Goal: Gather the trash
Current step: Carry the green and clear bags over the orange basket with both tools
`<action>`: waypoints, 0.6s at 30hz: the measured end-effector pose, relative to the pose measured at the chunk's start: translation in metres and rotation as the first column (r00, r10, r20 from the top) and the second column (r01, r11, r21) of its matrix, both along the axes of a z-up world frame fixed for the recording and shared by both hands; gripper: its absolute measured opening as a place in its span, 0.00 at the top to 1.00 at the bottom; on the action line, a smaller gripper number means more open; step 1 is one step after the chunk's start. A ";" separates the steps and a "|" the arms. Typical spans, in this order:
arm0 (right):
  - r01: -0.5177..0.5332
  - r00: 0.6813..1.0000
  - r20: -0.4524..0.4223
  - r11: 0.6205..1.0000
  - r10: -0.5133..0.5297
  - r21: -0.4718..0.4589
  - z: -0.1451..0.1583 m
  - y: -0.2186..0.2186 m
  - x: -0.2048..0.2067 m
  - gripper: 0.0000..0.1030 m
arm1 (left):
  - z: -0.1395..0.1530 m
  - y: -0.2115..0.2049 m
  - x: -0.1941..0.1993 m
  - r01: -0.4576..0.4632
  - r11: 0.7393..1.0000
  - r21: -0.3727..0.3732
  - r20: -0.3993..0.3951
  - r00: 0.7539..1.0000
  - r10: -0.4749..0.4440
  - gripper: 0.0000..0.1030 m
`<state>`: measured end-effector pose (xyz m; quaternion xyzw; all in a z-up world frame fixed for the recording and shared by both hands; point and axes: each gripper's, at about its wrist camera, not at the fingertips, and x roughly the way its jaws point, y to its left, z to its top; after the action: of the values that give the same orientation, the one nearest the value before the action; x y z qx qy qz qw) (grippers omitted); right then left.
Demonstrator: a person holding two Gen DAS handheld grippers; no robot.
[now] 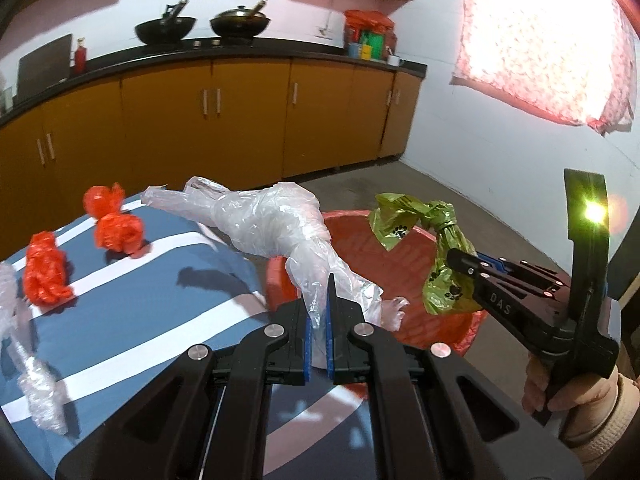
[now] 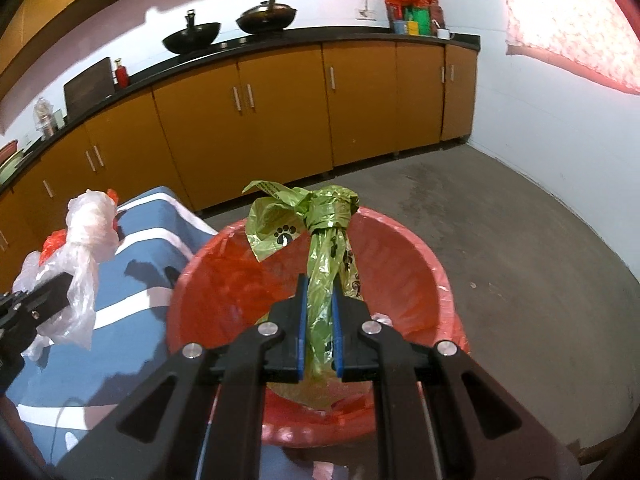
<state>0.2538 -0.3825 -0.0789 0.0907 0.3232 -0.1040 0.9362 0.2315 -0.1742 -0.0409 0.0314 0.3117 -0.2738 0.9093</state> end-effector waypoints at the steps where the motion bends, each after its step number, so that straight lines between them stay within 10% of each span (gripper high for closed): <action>1: 0.005 1.000 -0.002 1.000 -0.005 0.004 -0.002 -0.003 0.000 0.89 | -0.002 -0.004 0.001 0.007 1.000 0.002 -0.002 1.000 -0.007 0.95; 18: 0.050 0.999 0.007 0.998 -0.050 0.043 -0.011 -0.041 0.007 0.83 | -0.031 -0.059 0.019 0.122 0.992 0.037 -0.034 0.992 -0.121 0.95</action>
<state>0.2607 -0.4239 -0.0902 0.1191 0.3192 -0.1201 0.9325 0.2506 -0.2331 -0.0720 0.0636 0.3288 -0.3230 0.8852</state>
